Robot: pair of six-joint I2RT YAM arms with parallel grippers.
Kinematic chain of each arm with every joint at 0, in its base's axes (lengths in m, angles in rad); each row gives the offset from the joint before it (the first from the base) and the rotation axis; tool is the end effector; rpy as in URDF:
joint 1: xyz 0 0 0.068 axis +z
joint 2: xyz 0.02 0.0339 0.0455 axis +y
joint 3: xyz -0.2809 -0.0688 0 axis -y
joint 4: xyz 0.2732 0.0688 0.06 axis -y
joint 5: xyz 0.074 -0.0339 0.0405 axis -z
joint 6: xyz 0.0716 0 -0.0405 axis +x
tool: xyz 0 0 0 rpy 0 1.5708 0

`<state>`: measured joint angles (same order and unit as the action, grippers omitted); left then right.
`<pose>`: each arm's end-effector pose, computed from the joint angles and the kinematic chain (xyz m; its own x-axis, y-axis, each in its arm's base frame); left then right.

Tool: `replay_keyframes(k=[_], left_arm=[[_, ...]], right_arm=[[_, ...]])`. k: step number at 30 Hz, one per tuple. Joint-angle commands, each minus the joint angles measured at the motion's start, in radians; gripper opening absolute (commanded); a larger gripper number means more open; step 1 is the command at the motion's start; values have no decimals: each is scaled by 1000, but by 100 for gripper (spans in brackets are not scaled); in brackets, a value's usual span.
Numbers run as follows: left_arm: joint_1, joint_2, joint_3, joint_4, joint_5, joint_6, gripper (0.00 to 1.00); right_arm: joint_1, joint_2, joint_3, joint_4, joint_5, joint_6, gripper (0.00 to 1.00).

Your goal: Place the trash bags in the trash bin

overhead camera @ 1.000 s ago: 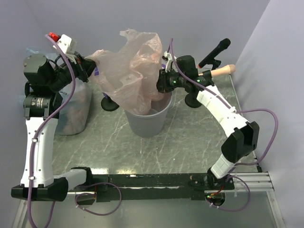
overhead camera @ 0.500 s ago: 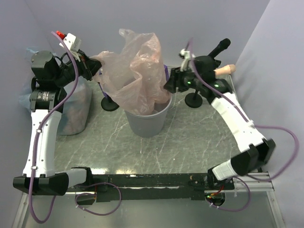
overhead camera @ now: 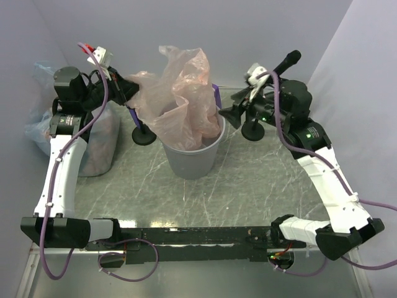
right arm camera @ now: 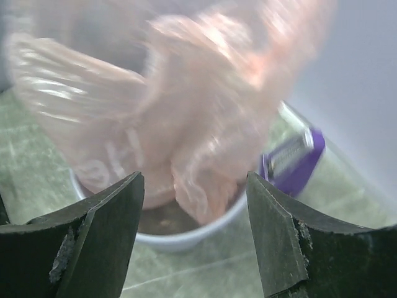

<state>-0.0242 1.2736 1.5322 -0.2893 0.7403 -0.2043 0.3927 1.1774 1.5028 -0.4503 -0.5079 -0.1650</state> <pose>0.3121 -0.0559 0.5061 -0.1704 -0.1457 -0.9745 0.6712 0.7069 -0.2231 0.2523 0.1422 0.5001 0.0146 -0.1493 -0.9887 -0.7885 0.6063 -0.1032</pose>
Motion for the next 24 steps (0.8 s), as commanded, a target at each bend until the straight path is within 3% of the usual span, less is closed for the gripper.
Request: replay_keyframes(k=[1, 7, 18, 24], left_arm=[[-3, -2, -59, 102, 5, -81, 1], [-36, -2, -129, 78, -42, -40, 1], [-37, -37, -81, 26, -70, 23, 1], [-37, -48, -84, 18, -73, 40, 1]], right_arm=[[99, 30, 48, 85, -46, -247, 73], [150, 126, 86, 141, 20, -425, 72], [181, 251, 93, 257, 42, -738, 72], [202, 326, 103, 363, 97, -774, 72]])
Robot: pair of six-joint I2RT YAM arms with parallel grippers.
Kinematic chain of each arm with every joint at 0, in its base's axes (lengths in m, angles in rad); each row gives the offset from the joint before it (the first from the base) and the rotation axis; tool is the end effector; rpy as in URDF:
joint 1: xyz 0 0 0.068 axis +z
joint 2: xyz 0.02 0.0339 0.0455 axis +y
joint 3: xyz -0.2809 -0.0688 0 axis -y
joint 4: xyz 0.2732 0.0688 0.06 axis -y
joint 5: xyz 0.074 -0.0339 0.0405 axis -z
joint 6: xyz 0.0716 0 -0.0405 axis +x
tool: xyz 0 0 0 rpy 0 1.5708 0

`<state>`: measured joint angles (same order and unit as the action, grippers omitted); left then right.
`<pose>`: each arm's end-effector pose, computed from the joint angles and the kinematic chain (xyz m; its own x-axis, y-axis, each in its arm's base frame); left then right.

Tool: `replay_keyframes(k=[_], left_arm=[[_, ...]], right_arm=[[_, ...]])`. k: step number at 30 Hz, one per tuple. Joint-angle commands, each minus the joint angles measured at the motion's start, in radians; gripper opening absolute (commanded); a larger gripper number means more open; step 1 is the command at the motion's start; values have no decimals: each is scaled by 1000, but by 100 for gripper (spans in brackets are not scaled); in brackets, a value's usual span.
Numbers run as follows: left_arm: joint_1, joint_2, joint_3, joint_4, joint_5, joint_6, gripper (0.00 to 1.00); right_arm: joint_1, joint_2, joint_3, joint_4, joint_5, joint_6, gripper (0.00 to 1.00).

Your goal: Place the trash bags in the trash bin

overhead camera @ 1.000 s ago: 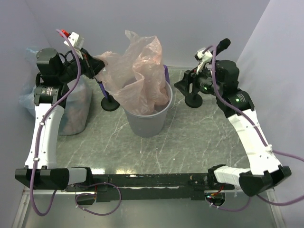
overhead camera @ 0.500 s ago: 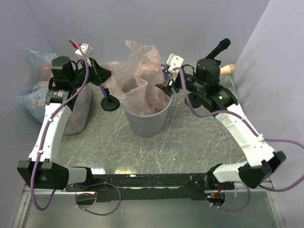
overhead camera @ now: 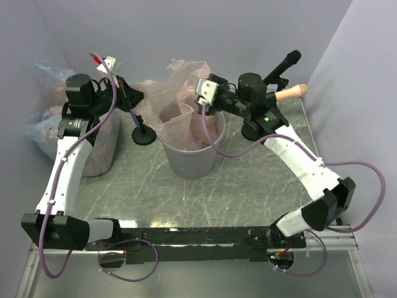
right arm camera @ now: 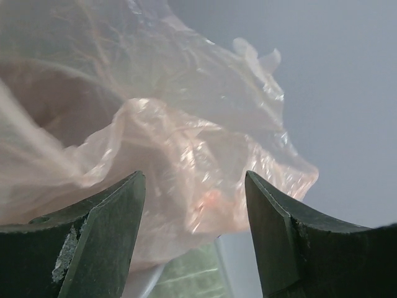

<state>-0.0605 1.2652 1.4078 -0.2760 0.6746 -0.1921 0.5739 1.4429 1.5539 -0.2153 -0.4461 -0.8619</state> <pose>0.3228 -0.0644 0.4623 -0.2573 -0.1338 -0.9570 0.6275 0.7300 -0.2708 0.3081 0.2360 0.4676 0.5884 -0.4350 -0.6816 -0.6198 0.2986 -0.7257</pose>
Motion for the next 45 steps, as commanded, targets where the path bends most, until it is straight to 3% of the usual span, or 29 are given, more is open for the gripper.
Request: replay_keyframes(k=[1, 10, 14, 18, 20, 31, 39, 45], left_arm=[[1, -41, 40, 1, -12, 29, 1], [4, -40, 72, -11, -18, 40, 1], [5, -36, 72, -18, -14, 42, 1], [5, -40, 65, -28, -15, 46, 1], [5, -41, 63, -40, -29, 49, 1], [4, -46, 45, -55, 26, -49, 1], [-50, -66, -49, -37, 5, -47, 1], [-50, -7, 11, -90, -85, 80, 1]], right_arm=[[27, 79, 63, 116, 35, -86, 71], [63, 74, -23, 165, 75, -167, 63], [66, 74, -37, 175, 162, -195, 46], [64, 45, -67, 136, 187, -236, 8], [64, -5, -103, 119, 184, -247, 1], [67, -370, -317, -163, 80, -278, 0], [70, -440, -316, -438, -22, -282, 0], [41, -472, -376, -437, 3, -252, 0]])
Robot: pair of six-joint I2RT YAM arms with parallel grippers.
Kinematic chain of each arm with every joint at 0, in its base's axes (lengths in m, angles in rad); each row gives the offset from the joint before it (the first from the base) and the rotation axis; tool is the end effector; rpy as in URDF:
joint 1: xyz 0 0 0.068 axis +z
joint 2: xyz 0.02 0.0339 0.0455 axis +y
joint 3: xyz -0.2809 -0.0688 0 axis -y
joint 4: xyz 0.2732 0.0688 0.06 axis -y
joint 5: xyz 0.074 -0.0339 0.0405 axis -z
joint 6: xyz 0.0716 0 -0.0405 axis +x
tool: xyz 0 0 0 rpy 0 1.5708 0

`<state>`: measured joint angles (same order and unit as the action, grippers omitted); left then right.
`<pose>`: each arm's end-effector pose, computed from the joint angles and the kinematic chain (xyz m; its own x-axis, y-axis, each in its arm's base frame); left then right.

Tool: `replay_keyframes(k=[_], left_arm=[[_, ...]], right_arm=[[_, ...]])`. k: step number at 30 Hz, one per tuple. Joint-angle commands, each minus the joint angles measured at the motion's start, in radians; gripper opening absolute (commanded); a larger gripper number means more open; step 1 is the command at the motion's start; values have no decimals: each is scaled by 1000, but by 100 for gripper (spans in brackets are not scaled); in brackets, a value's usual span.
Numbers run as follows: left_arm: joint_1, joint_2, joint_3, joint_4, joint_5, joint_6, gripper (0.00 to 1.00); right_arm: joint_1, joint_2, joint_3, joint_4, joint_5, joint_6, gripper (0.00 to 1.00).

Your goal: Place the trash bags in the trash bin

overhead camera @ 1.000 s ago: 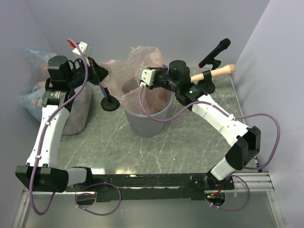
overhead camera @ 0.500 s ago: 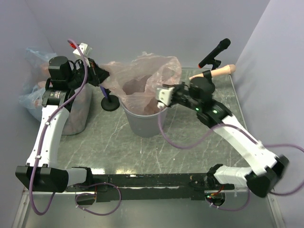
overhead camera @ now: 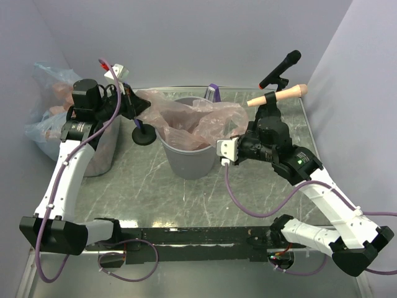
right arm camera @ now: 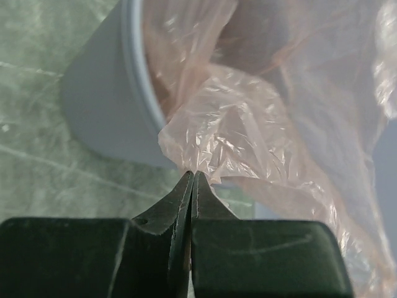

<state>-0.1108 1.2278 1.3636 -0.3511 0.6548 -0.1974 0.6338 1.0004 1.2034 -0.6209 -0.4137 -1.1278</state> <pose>0.3091 -0.0783 0.4465 -0.3414 -0.1185 -0.9324 0.6242 0.7131 -0.3192 0.1855 0.1721 0.4071 0.6172 -0.5730 -0.5392 -0.6548 0.0058 -0.7558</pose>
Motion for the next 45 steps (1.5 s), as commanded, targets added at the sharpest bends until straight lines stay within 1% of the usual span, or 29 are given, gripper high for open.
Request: replay_keyframes(k=[1, 3, 6, 10, 13, 17, 20, 21, 24, 25, 26, 28, 29, 30, 31, 32, 35, 37, 38, 40, 42, 43, 45], left_arm=[[0, 44, 58, -25, -79, 99, 1], [0, 61, 42, -19, -78, 122, 1], [0, 75, 3, 35, -64, 110, 1], [-1, 116, 3, 72, -29, 72, 1], [-3, 142, 17, 80, -15, 64, 1], [-3, 165, 69, 58, -21, 104, 1], [0, 170, 121, 0, -67, 185, 1], [2, 168, 127, -20, -84, 247, 1], [14, 156, 103, -55, -132, 309, 1], [22, 148, 97, -72, -126, 328, 2], [25, 145, 95, -97, -115, 345, 6], [36, 136, 109, -133, -86, 381, 20], [40, 124, 118, -144, -81, 392, 29], [43, 104, 123, -135, -83, 400, 39], [49, 81, 123, -111, -89, 409, 46], [54, 53, 120, -91, -98, 429, 55], [78, -26, 123, -46, -142, 511, 73], [94, -42, 166, -90, -121, 590, 75], [100, -48, 196, -130, -88, 642, 75], [103, -54, 265, -237, 33, 769, 75], [94, -59, 324, -343, 126, 881, 78], [80, -57, 344, -373, 140, 916, 80], [51, -34, 412, -504, 189, 1036, 84]], right_arm=[[-22, -28, -31, -28, -28, 35, 0], [-25, -23, -53, -7, -28, 81, 0], [-25, -14, -88, 70, -8, 186, 0], [-22, 35, -58, 144, -4, 342, 0], [-22, 50, -39, 185, 6, 411, 0], [-23, 66, 18, 170, 13, 415, 0], [-45, 72, 59, 130, 38, 415, 0], [-63, 70, 65, 115, 29, 421, 0], [-117, 58, 67, 63, -43, 422, 0], [-123, 47, 56, 52, -56, 419, 0], [-123, 35, 44, 49, -56, 421, 0], [-123, 15, 35, 41, -59, 439, 0], [-123, 12, 44, 36, -62, 456, 0], [-123, 10, 56, 32, -69, 477, 0], [-123, 15, 74, 29, -77, 496, 0], [-123, 20, 93, 26, -86, 514, 0], [-123, 33, 134, 18, -108, 569, 0], [-123, 44, 159, 12, -115, 583, 0], [-123, 47, 168, 13, -119, 595, 0], [-123, 58, 195, 13, -116, 614, 0], [-125, 73, 222, 12, -102, 635, 0], [-126, 79, 231, 10, -97, 648, 0], [-129, 89, 237, 9, -109, 660, 0]])
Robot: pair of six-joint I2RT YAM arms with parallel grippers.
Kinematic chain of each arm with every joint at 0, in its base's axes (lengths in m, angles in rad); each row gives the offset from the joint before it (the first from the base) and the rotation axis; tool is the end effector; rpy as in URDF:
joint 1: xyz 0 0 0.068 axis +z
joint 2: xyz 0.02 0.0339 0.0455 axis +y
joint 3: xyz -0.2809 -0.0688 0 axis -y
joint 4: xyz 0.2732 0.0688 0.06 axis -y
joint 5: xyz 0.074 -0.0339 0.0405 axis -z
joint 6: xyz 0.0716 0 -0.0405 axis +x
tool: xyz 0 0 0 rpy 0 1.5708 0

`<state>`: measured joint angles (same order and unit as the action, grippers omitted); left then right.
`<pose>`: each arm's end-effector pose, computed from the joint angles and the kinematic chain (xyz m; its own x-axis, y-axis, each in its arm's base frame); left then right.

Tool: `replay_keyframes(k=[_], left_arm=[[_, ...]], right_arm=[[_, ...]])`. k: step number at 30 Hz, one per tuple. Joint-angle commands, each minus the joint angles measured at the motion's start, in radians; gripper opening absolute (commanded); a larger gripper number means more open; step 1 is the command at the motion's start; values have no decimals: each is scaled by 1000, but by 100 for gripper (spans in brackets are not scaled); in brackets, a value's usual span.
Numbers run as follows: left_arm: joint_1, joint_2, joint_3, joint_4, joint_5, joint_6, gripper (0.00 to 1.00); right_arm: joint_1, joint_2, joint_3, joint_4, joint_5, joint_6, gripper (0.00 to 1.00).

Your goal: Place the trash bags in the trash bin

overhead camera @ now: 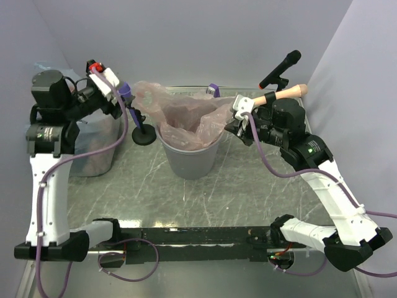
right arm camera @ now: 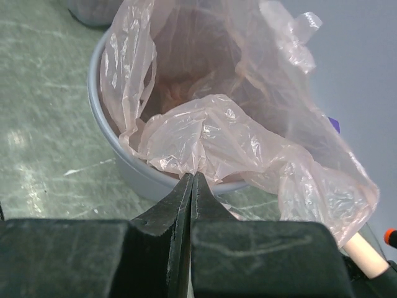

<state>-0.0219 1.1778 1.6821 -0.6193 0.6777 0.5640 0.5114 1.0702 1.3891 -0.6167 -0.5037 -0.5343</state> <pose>0.2505 -0.0504 0.5426 0.2450 0.4112 -0.8780 0.6020 0.6453 0.4702 0.2068 0.1557 0.4624 0.2030 -0.3975 -0.8949 -0.8455 0.3898 -0.3649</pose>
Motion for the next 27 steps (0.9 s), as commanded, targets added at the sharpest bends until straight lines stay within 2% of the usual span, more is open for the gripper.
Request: replay_keyframes(k=[1, 3, 5, 6, 10, 17, 22, 27], left_arm=[[-56, 29, 120, -296, 166, 325, 84], [-88, 78, 181, -437, 219, 431, 83], [-180, 124, 234, -619, 192, 607, 81], [-220, 137, 237, -641, 175, 650, 81], [-314, 152, 165, -560, 129, 723, 76], [-331, 324, 297, -754, 47, 879, 68], [-331, 287, 170, -749, -75, 1051, 65], [-331, 264, 76, -637, -176, 1058, 47]], right_arm=[[-7, 19, 48, 9, -24, 68, 0], [-7, 14, 36, 27, -24, 79, 0], [-7, 11, 33, 37, -24, 77, 0], [-7, 8, 34, 38, -24, 74, 0], [-7, -3, 37, 35, -27, 66, 0], [-7, -24, 31, 31, -27, 68, 0], [-8, -33, 27, 32, -13, 63, 0], [-10, -39, 7, 31, -9, 57, 0]])
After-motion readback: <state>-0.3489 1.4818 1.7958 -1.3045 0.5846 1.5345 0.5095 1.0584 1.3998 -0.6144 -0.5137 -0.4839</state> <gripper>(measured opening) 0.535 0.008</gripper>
